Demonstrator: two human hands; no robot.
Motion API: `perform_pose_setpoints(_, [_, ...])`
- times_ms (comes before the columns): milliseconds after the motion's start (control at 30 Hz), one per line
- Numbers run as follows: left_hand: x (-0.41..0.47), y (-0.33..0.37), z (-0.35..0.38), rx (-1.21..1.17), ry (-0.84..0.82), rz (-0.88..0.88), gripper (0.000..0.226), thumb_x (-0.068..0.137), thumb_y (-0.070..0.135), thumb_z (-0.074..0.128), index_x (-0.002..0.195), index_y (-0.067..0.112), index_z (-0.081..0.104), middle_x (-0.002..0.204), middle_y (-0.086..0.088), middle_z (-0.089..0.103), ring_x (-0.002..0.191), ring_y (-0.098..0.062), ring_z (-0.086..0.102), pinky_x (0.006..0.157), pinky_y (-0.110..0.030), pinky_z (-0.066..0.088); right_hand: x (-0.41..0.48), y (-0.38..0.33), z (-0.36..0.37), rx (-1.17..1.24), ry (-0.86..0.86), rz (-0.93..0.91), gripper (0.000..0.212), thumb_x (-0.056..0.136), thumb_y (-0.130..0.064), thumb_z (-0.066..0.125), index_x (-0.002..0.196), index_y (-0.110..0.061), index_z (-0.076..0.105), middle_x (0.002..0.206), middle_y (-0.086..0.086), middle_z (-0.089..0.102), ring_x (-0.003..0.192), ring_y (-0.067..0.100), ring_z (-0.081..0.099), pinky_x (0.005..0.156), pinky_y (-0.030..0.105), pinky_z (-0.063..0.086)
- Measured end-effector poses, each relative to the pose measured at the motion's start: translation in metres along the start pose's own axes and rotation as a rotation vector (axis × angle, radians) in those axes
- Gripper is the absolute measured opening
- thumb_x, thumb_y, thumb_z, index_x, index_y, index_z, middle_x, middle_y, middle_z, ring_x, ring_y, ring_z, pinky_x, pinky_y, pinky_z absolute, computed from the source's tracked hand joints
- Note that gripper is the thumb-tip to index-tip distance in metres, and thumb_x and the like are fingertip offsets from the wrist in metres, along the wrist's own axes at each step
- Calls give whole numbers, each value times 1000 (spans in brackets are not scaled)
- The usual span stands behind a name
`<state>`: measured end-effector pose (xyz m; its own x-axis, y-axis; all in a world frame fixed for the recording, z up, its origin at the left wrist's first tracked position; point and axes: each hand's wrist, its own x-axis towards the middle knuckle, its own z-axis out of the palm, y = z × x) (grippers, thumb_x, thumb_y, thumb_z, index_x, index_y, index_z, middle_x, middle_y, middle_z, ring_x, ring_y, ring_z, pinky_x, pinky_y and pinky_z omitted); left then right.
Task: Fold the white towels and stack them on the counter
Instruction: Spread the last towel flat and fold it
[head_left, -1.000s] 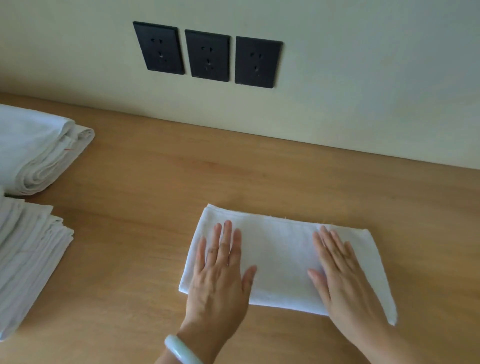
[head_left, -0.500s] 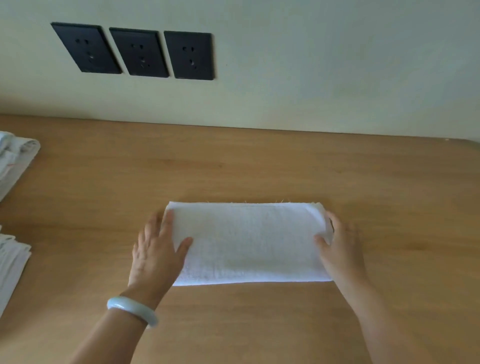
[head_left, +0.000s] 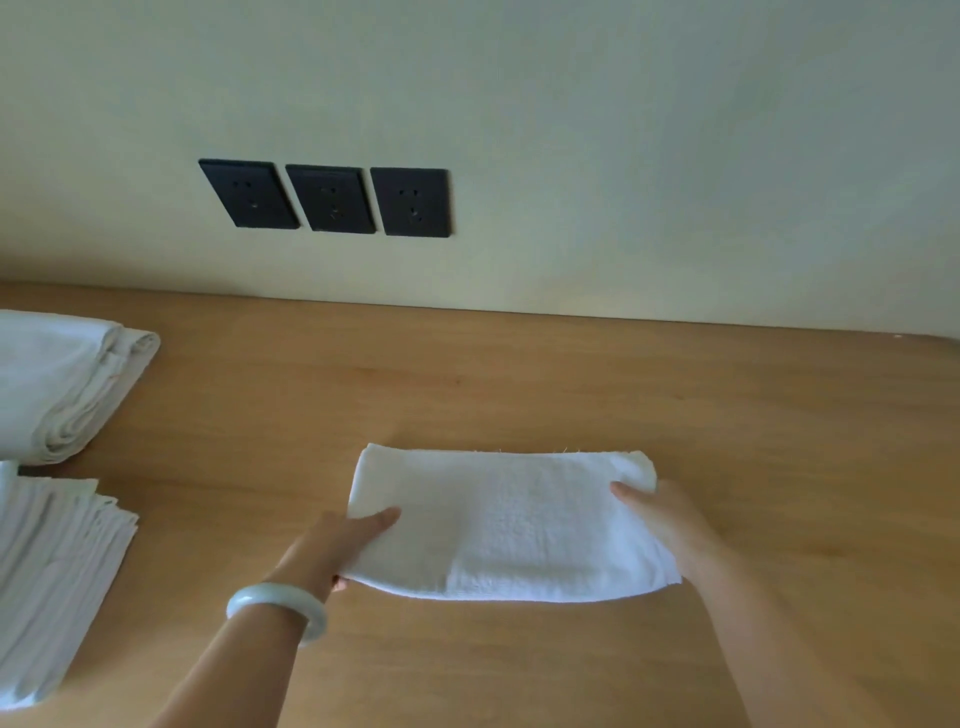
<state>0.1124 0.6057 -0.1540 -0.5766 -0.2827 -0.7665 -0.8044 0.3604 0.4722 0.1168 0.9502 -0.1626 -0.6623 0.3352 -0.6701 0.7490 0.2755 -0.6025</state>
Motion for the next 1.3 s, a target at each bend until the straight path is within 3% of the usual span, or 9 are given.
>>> perform_pose_setpoints(67, [2, 2, 4, -67, 60, 49, 42, 89, 38, 68, 101, -2, 63, 74, -13, 61, 61, -28, 57, 54, -32, 47, -3, -6, 3, -2, 25, -103, 28, 94, -35, 59, 106, -10, 59, 98, 4, 63, 87, 20, 58, 70, 32, 43])
perform_pose_setpoints(167, [-2, 11, 1, -189, 72, 142, 26, 94, 29, 62, 106, 7, 62, 96, -17, 67, 87, -36, 64, 81, -50, 55, -5, -16, 1, -25, 80, -246, 22, 95, -35, 57, 95, -13, 63, 88, 7, 68, 85, 23, 63, 73, 35, 45])
perform_pose_setpoints(300, [-17, 17, -20, -256, 94, 260, 38, 88, 41, 69, 105, 7, 67, 97, -14, 74, 92, -34, 69, 91, -50, 53, -18, -40, -6, -30, 62, -355, 20, 94, -36, 58, 82, -19, 59, 78, -2, 63, 75, 17, 60, 62, 29, 42])
perform_pose_setpoints(433, [-44, 31, -49, -340, 113, 309, 40, 95, 41, 58, 100, 4, 70, 93, -14, 75, 89, -32, 71, 83, -39, 54, -26, -69, -8, 25, 57, -398, 30, 91, -41, 60, 86, -11, 62, 87, 9, 67, 83, 27, 64, 68, 34, 46])
perform_pose_setpoints(667, [-75, 21, -118, -436, 141, 360, 40, 97, 46, 51, 104, 11, 70, 93, -10, 76, 85, -28, 73, 75, -35, 57, -65, -123, 24, 87, 28, -496, 25, 91, -38, 61, 83, -15, 61, 85, 2, 66, 79, 19, 62, 62, 28, 43])
perform_pose_setpoints(900, [-86, -30, -217, -503, 184, 361, 39, 96, 45, 53, 104, 11, 73, 95, -12, 76, 90, -31, 73, 90, -46, 56, -125, -160, 122, 38, -57, -525, 30, 90, -44, 61, 87, -13, 62, 87, 7, 68, 81, 28, 64, 77, 41, 51])
perform_pose_setpoints(1033, [-75, -68, -305, -507, 161, 407, 37, 98, 40, 52, 105, 10, 72, 97, -12, 76, 89, -27, 72, 80, -36, 59, -174, -178, 200, 80, -54, -536, 26, 89, -40, 62, 86, -14, 61, 88, 7, 68, 80, 27, 64, 77, 41, 51])
perform_pose_setpoints(1100, [-65, -85, -358, -499, 127, 443, 39, 96, 43, 55, 106, 10, 72, 99, -12, 75, 92, -27, 72, 85, -38, 58, -199, -185, 242, 134, -32, -518, 24, 89, -40, 63, 88, -16, 59, 91, 5, 67, 82, 27, 64, 80, 42, 51])
perform_pose_setpoints(1300, [-33, -115, -510, -391, 27, 475, 47, 94, 52, 54, 118, 14, 66, 112, -9, 73, 106, -27, 68, 99, -44, 51, -267, -215, 354, 283, 2, -481, 29, 87, -43, 64, 110, -26, 62, 100, 4, 68, 90, 32, 66, 87, 52, 53])
